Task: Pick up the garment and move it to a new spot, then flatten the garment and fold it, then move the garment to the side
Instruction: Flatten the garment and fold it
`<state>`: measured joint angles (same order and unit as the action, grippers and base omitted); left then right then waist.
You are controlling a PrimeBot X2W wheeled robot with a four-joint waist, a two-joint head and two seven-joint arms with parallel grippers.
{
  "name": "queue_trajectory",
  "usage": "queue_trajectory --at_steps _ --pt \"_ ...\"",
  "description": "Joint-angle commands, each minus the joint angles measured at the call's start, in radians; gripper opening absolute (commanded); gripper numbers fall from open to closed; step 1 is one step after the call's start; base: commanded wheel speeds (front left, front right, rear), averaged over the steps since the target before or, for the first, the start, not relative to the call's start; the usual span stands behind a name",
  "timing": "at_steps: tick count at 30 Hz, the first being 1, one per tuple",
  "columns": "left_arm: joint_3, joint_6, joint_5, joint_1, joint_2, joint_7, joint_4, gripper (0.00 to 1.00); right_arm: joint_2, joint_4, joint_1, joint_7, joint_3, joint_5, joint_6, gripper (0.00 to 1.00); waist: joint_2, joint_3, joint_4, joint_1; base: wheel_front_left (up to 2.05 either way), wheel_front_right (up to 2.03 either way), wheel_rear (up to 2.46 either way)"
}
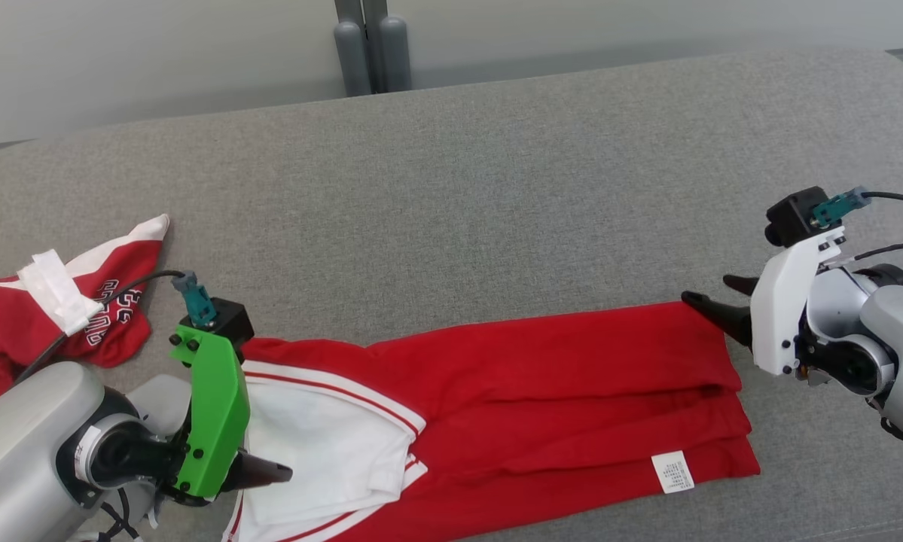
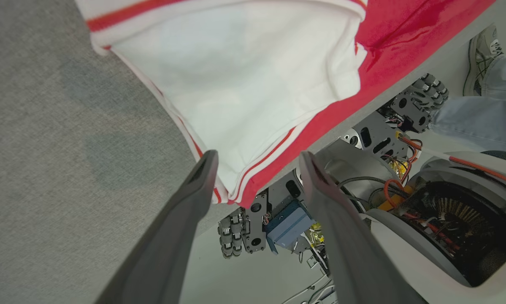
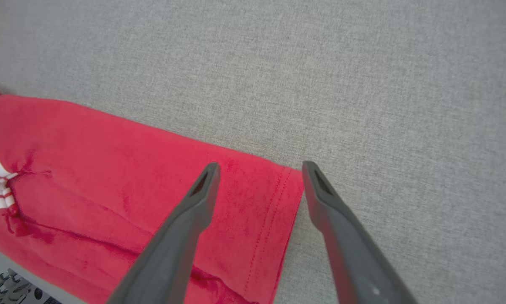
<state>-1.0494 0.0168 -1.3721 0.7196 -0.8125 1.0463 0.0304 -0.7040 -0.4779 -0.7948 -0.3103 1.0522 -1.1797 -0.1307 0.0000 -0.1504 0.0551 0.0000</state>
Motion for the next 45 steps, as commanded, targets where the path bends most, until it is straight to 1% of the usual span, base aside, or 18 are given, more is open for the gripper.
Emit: queue_trajectory --at_steps 1,4,6,7,11,14,17,20,22,23,27,29,30,32,34,38,42,45 --pt "0.011 -0.006 -0.004 -0.004 -0.008 -0.014 -0.007 1.00 -0.011 0.009 -0.003 0.030 -0.013 -0.015 0.000 1.00 0.0000 0.017 -0.001 0.0000 0.00 0.00 0.00" --pt "0.033 -0.008 0.000 -0.005 -0.015 -0.052 -0.022 1.00 -0.025 0.023 0.008 0.095 -0.038 -0.022 0.000 1.00 0.0000 0.033 -0.003 0.0000 0.00 0.00 0.00" --pt "0.053 -0.011 0.024 -0.001 -0.023 -0.100 -0.038 1.00 -0.032 0.031 0.012 0.159 -0.059 -0.010 0.000 1.00 0.0000 0.042 -0.004 0.0000 0.00 0.00 0.00" --pt "0.066 -0.016 0.053 0.005 -0.030 -0.142 -0.047 1.00 -0.032 0.032 0.015 0.203 -0.073 0.001 0.000 1.00 0.0000 0.045 -0.004 0.0000 0.00 0.00 0.00" --pt "0.132 -0.004 0.131 -0.017 -0.041 -0.345 -0.067 1.00 -0.012 0.012 0.035 0.369 -0.138 0.026 0.000 1.00 0.0000 0.057 -0.002 0.0000 0.00 0.00 0.00" --pt "0.199 0.019 0.170 -0.056 -0.051 -0.523 -0.076 1.00 0.007 -0.019 0.056 0.474 -0.179 0.063 0.000 1.00 0.0000 0.063 -0.001 0.0000 0.00 0.00 0.00" --pt "0.264 0.065 0.213 -0.115 -0.068 -0.714 -0.082 1.00 0.036 -0.037 0.089 0.542 -0.232 0.088 0.000 1.00 0.0000 0.068 -0.002 0.0000 0.00 0.00 0.00" --pt "0.311 0.110 0.240 -0.185 -0.078 -0.867 -0.089 1.00 0.061 -0.040 0.131 0.570 -0.311 0.123 0.000 1.00 0.0000 0.070 -0.006 0.0000 0.00 0.00 0.00" --pt "0.341 0.147 0.253 -0.234 -0.083 -0.964 -0.096 1.00 0.085 -0.032 0.165 0.576 -0.395 0.157 0.000 1.00 0.0000 0.067 -0.009 0.0000 0.00 0.00 0.00" --pt "0.358 0.170 0.265 -0.263 -0.081 -1.022 -0.100 1.00 0.102 -0.015 0.189 0.576 -0.461 0.189 0.000 1.00 0.0000 0.066 -0.011 0.0000 0.00 0.00 0.00" --pt "0.410 0.257 0.299 -0.363 -0.044 -1.221 -0.102 1.00 0.188 0.065 0.328 0.576 -0.678 0.313 0.000 1.00 0.0000 0.060 -0.021 0.0000 0.00 0.00 0.00" --pt "0.440 0.276 0.296 -0.415 -0.006 -1.283 -0.097 1.00 0.237 0.116 0.395 0.576 -0.762 0.372 0.000 1.00 0.0000 0.057 -0.026 0.0000 0.00 0.00 0.00" --pt "0.456 0.281 0.303 -0.434 0.011 -1.296 -0.093 1.00 0.257 0.135 0.425 0.576 -0.790 0.395 0.000 1.00 0.0000 0.055 -0.028 0.0000 0.00 0.00 0.00" --pt "0.492 0.291 0.327 -0.472 0.057 -1.308 -0.087 1.00 0.299 0.172 0.485 0.576 -0.842 0.440 0.000 1.00 0.0000 0.054 -0.034 0.0000 0.00 0.00 0.00" --pt "0.559 0.292 0.385 -0.510 0.122 -1.313 -0.087 1.00 0.329 0.197 0.536 0.576 -0.871 0.480 0.000 1.00 0.0000 0.051 -0.039 0.0000 0.00 0.00 0.00" --pt "0.694 0.252 0.504 -0.601 0.256 -1.311 -0.079 1.00 0.363 0.220 0.589 0.576 -0.898 0.522 0.000 1.00 0.0000 0.051 -0.041 0.0000 0.00 0.00 0.00" --pt "0.806 0.212 0.634 -0.677 0.381 -1.311 -0.073 1.00 0.374 0.215 0.632 0.562 -0.903 0.544 0.000 1.00 0.0000 0.054 -0.037 0.0000 0.00 0.00 0.00" --pt "0.891 0.178 0.729 -0.722 0.461 -1.311 -0.083 1.00 0.380 0.204 0.666 0.535 -0.893 0.548 0.000 1.00 0.0000 0.056 -0.033 0.0000 0.00 0.00 0.00"
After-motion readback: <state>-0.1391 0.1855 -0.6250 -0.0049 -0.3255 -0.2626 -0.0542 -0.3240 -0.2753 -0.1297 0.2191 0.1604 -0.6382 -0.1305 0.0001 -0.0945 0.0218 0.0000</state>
